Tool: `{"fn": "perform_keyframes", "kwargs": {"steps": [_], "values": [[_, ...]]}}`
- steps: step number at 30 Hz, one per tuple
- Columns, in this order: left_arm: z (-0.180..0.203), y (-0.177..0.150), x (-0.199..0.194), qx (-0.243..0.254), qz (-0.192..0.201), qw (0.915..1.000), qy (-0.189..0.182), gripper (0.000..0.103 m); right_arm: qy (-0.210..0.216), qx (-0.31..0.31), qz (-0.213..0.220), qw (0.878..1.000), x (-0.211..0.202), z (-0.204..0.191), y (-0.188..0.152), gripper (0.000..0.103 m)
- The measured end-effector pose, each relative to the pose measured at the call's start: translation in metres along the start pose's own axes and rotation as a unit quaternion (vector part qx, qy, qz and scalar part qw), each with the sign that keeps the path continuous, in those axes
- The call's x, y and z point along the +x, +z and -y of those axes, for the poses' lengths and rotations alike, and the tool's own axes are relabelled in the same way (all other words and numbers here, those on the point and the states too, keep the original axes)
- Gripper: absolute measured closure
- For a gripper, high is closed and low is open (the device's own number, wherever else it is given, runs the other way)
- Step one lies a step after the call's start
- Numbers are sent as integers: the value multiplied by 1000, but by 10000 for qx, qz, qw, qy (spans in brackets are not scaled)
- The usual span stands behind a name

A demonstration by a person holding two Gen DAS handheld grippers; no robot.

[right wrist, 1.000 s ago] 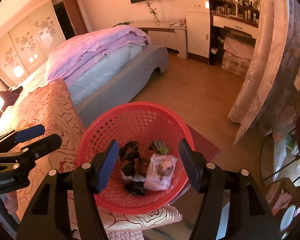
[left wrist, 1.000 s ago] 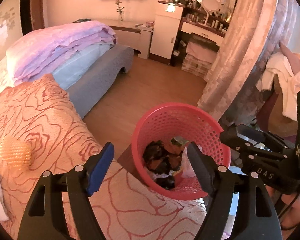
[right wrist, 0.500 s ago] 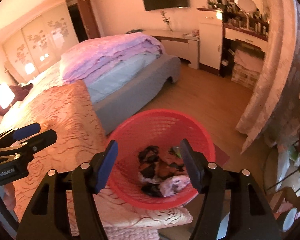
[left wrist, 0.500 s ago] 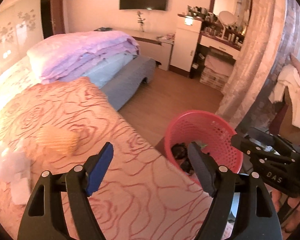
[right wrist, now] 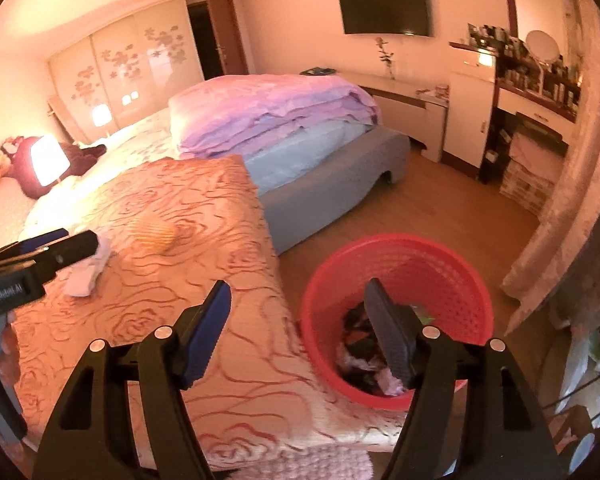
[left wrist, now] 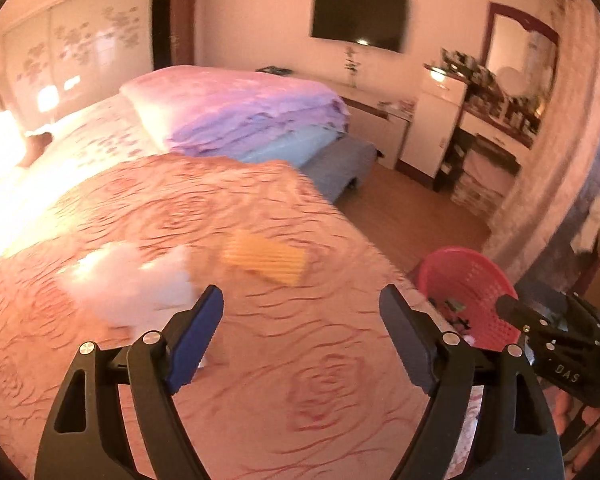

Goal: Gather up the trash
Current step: 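Move the left tool to the bed and grasp the clear plastic bag, then grasp the yellow mesh sleeve with the right tool while the left tool holds the clear plastic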

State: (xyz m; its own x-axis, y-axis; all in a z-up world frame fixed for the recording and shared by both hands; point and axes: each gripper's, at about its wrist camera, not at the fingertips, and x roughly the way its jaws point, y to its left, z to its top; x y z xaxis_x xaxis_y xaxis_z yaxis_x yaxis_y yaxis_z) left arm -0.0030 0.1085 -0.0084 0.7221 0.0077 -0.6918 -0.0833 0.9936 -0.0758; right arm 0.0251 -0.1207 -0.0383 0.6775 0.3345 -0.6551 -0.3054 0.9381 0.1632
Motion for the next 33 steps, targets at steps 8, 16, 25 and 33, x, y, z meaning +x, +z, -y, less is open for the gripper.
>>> {"fn": "perform_keyframes", "kwargs": {"steps": [8,16,25,33], "values": [[-100,5,-27,-604,132,9939,918,26,199,-169,-128,9996,10,-23,0,36],[-148,15,-11,-829,-92,9915,997,26,261,-252,-292,9989,23,-35,-1,36],[-135,10,48,-583,-516,9941,758,26,243,-313,-390,9985,30,-41,0,36],[-136,1,50,-399,-360,9962,687,56,313,-399,-465,9976,38,-51,0,36]]}}
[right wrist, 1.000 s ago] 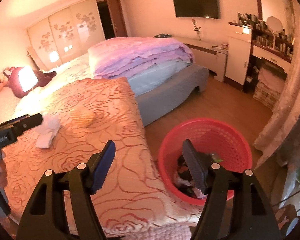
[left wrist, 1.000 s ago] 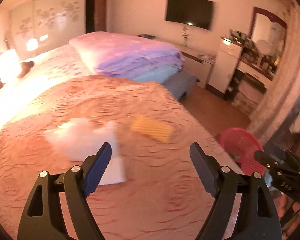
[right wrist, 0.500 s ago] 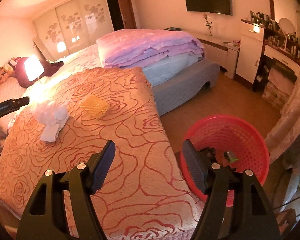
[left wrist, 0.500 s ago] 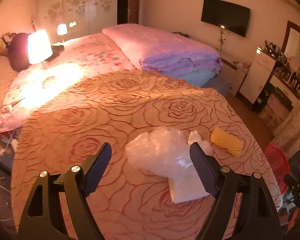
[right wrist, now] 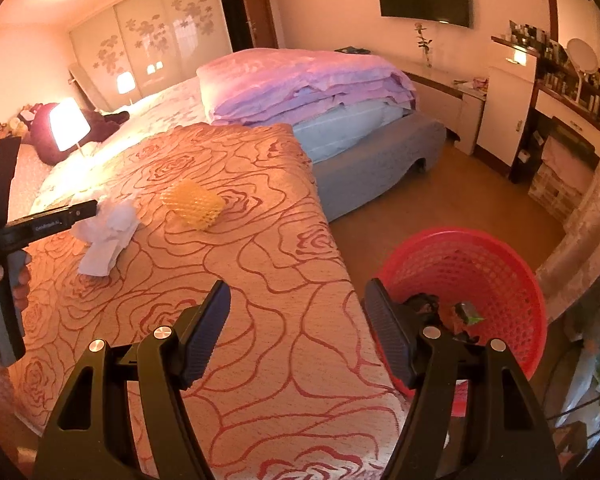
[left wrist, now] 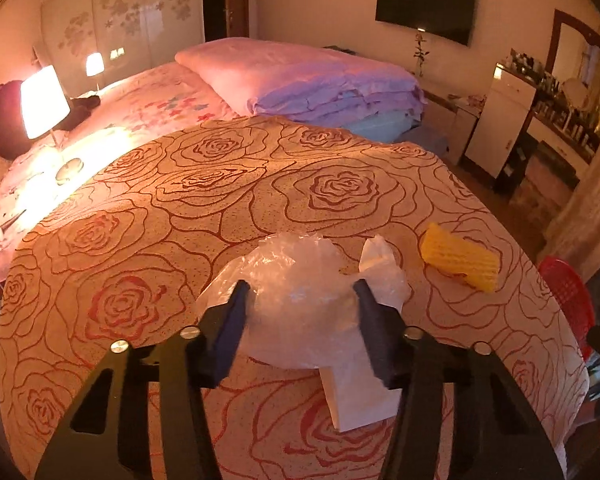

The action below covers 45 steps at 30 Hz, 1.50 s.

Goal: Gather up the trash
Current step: 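Grasp the yellow mesh sleeve with the right tool while the left tool holds the clear plastic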

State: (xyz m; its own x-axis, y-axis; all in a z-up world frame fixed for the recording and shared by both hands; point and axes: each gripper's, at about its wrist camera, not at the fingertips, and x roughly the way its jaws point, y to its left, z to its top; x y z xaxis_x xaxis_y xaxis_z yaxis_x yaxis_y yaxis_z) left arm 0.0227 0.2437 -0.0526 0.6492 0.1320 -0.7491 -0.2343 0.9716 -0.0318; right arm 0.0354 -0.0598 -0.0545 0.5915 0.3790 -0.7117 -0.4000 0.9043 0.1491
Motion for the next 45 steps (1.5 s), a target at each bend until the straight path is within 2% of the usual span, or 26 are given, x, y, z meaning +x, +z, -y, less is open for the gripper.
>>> {"fn": "perform_keyframes", "kwargs": {"steps": [3,7,16,24,33,36,39,41,45], "values": [[-6,-2,-6,-146,65,9998,-114,61,50,-120,15,9999,0,-8,3,36],[-13,-6,-23,-275,207,9993,-168,62,77,-236,50,9997,3,-16,9,36],[-23,-19,-64,-451,577,9973,66,62,345,-548,3,9979,25,-43,28,36],[-27,-29,-67,-571,581,9966,92,62,430,-1042,69,9936,55,-76,54,36],[-34,-39,-60,-665,435,9968,86,62,744,-1347,-229,9878,104,-99,75,36],[-38,-41,-57,-696,403,9967,91,62,750,-1463,-389,9856,119,-104,76,41],[-41,-43,-55,-728,371,9966,105,62,621,-1538,-513,9848,130,-103,76,50],[-42,-45,-54,-736,355,9966,123,62,550,-1559,-491,9850,132,-100,75,61],[-41,-46,-53,-743,341,9965,151,62,579,-1472,-437,9864,126,-94,74,69]]}}
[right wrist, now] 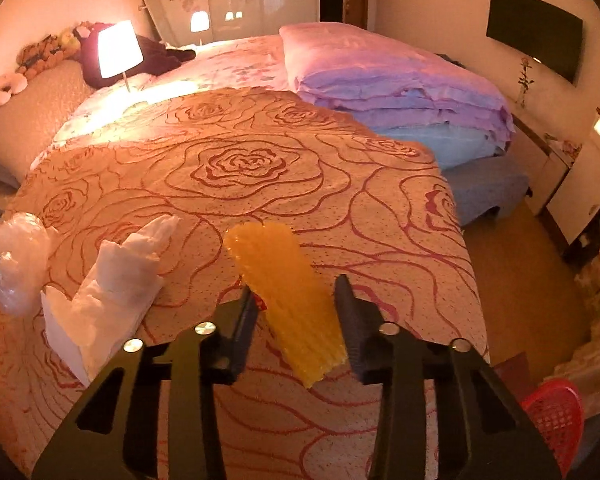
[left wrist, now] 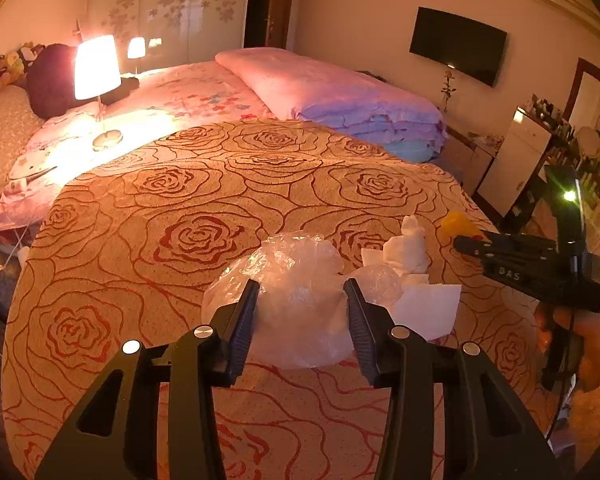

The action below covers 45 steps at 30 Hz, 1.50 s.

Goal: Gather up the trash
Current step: 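Grasp the yellow mesh sleeve with the right tool while the left tool holds the clear plastic, then carry the clear plastic and yellow mesh sleeve over the red wastebasket with both tools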

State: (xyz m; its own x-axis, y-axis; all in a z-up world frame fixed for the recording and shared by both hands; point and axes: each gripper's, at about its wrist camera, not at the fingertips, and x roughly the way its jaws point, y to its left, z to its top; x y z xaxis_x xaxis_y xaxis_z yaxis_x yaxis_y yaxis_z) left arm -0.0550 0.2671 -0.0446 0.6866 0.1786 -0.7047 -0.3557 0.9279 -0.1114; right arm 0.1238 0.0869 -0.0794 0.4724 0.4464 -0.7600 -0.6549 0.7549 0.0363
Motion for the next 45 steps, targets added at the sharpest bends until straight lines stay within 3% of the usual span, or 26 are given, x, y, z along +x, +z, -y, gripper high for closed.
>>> {"fn": "perform_keyframes", "kwargs": {"steps": [7,14,32,45], "values": [[8,-3,-2,82,-8,10000,-9,62,-108,-159,58,9998,-12,-8,-14,81],[18,-9,-6,160,-27,9999,-28,62,-143,-117,81,9998,-29,-13,-31,85],[35,-13,-27,292,110,9994,-147,62,128,232,491,9984,-94,-19,-56,88],[54,-13,-45,465,247,9980,-363,62,151,618,701,9955,-125,-2,-70,88]]}}
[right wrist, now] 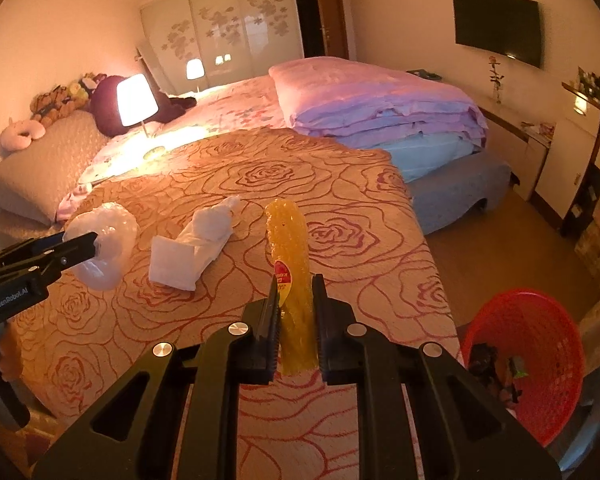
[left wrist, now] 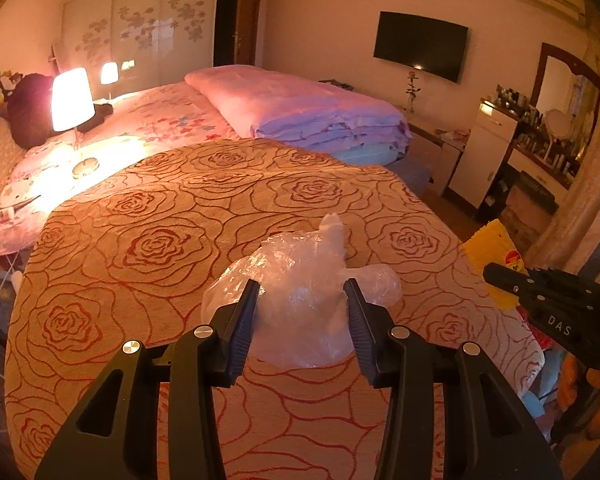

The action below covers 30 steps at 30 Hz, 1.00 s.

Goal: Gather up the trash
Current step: 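Carry the clear plastic and yellow mesh sleeve over the red wastebasket with both tools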

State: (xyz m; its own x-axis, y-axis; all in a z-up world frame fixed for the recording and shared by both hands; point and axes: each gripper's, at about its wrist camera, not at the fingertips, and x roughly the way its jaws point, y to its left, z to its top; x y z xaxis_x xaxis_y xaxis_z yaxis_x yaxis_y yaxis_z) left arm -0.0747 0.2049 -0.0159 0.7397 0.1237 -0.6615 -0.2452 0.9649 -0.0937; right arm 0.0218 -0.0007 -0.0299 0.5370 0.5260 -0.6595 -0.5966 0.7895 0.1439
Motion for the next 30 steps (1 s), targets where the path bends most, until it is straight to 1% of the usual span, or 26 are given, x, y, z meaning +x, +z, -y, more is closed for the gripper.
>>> {"fn": "perform_keyframes", "kwargs": {"steps": [13,19,30], "values": [[26,1,0,230,-8,9995,-224,62,-152,224,127,9996,-18,15,-4,88],[38,2,4,332,-58,9989,-331,62,-254,352,180,9989,-26,28,-4,88],[74,5,16,645,-162,9959,-605,62,-520,605,251,9965,-38,56,-7,88]]}}
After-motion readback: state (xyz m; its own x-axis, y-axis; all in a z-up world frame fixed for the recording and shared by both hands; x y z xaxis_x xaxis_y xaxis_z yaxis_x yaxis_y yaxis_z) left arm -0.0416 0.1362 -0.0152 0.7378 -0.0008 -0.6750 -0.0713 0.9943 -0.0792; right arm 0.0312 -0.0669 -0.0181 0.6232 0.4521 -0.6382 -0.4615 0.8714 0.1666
